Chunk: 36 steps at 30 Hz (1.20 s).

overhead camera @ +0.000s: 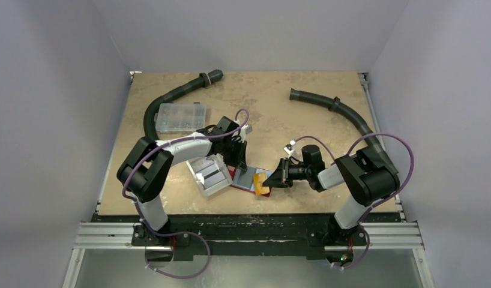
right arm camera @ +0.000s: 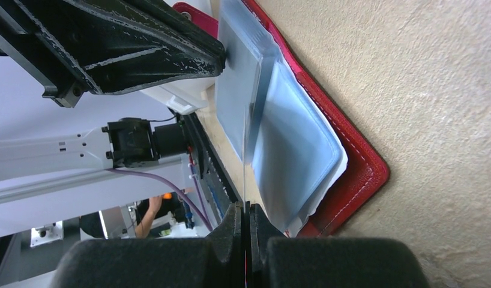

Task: Put the credit cards into the card holder
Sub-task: Insert the credit card into the card holder.

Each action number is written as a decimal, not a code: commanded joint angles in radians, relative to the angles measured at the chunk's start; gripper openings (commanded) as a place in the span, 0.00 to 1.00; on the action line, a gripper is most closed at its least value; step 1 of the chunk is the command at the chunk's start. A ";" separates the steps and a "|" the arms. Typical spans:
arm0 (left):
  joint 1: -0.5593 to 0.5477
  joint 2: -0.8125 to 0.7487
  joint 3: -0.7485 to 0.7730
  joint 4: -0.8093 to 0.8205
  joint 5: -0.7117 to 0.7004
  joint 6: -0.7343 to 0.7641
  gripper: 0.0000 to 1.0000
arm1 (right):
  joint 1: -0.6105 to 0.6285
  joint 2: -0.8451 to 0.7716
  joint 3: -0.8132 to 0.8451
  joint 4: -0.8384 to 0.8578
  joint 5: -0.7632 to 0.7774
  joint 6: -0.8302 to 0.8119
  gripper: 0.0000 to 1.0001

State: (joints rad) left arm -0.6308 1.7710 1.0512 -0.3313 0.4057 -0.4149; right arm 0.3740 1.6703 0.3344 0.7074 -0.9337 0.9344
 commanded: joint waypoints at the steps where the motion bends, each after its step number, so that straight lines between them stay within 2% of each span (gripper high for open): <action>1: 0.003 -0.007 -0.006 -0.025 -0.049 0.046 0.00 | 0.005 0.009 -0.012 0.037 0.008 0.011 0.00; 15: 0.004 -0.017 -0.009 -0.028 -0.053 0.048 0.00 | 0.004 0.012 -0.019 -0.001 0.030 -0.010 0.00; 29: 0.003 -0.034 -0.011 -0.025 -0.045 0.037 0.00 | 0.024 -0.003 0.049 -0.190 0.098 -0.049 0.00; 36: 0.004 -0.046 -0.020 -0.018 -0.041 0.030 0.00 | 0.035 -0.003 0.081 -0.222 0.117 -0.038 0.00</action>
State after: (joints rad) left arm -0.6304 1.7615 1.0489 -0.3325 0.3889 -0.4038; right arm 0.3973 1.6806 0.3851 0.5377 -0.8757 0.9077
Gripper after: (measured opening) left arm 0.044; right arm 0.024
